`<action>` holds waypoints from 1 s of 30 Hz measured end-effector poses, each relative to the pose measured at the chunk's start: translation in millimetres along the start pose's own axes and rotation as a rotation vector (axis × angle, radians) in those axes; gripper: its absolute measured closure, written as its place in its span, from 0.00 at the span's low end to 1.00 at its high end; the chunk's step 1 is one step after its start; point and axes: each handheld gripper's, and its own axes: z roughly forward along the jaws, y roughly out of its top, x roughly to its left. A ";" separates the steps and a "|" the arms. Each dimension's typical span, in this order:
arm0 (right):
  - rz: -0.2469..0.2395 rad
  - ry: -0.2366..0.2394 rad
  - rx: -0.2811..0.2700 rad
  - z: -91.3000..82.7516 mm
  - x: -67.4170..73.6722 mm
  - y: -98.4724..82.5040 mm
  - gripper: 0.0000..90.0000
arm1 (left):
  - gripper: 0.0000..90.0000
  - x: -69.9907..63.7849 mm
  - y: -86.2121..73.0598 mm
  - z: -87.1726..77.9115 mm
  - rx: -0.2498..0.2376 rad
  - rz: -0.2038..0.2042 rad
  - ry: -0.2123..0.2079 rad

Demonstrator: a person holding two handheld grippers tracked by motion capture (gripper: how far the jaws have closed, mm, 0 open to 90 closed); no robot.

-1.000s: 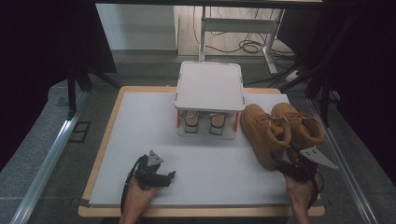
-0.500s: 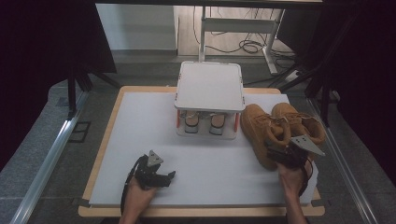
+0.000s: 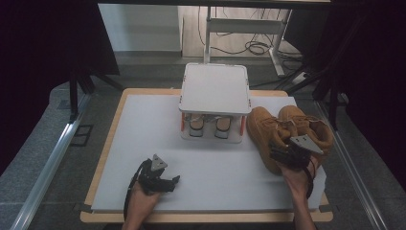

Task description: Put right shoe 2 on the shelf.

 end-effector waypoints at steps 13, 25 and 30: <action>-0.022 0.003 0.022 -4.9 -0.5 2.3 0.31 | 0.16 -0.1 0.0 0.0 0.000 0.000 0.000; -0.059 -0.005 0.012 -7.5 2.2 2.8 0.54 | 0.17 0.0 0.0 0.0 0.000 0.000 -0.001; -0.103 -0.009 0.013 -9.2 6.7 7.4 0.55 | 0.17 0.1 0.0 0.0 0.000 0.000 -0.001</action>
